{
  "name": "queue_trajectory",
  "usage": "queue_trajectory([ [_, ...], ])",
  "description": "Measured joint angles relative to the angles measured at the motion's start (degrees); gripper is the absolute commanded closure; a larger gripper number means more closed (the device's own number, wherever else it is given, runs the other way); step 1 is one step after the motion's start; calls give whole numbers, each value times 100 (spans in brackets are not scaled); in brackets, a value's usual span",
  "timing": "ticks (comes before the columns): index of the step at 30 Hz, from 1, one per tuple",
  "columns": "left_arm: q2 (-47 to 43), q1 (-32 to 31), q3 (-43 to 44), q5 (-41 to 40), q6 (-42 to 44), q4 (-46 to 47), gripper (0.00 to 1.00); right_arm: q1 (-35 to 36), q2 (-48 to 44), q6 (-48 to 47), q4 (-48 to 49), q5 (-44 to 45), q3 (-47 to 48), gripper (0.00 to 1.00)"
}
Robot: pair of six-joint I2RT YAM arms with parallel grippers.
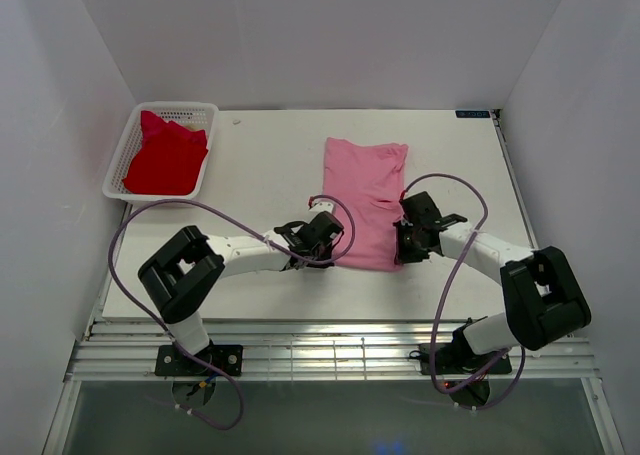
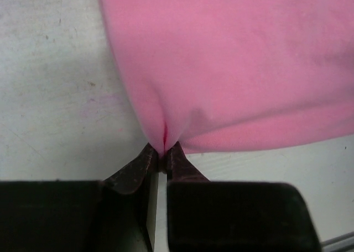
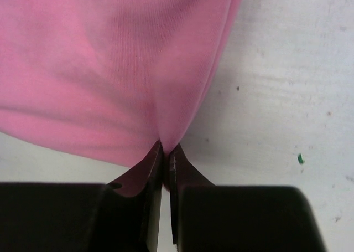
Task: Fold and stack the t-shirts
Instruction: Grab one side of the 2/3 rectangular tshirt with both arms, then fold the long partially folded tshirt into a neat square
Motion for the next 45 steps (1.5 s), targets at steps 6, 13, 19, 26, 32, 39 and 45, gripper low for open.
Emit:
queue_trajectory([
  [6,-588,-48,-483,575,-13,-376,100,155,-1025,31,-876,-223,-212,92],
  [13,-1563,-450,-634,1198,-136,-1333,100,516,-2417,363,-2006,-586,-212,92],
  [19,-1976,-831,-11,1281,-332,-2380,100,957,-2944,852,-2931,-702,-138,92],
  [26,-2284,-876,763,1276,-553,-3246,100,1237,-2889,1141,-3753,-691,763,92],
  [32,-2282,-876,1681,1075,-660,-3705,100,1270,-2485,1187,-4079,-422,1853,92],
  [39,-2249,-876,2085,472,-809,-3810,100,1270,-1860,1165,-4109,107,2470,92],
  [45,-2170,-748,2024,120,-848,-3720,100,1272,-1458,1060,-4089,643,2747,92],
])
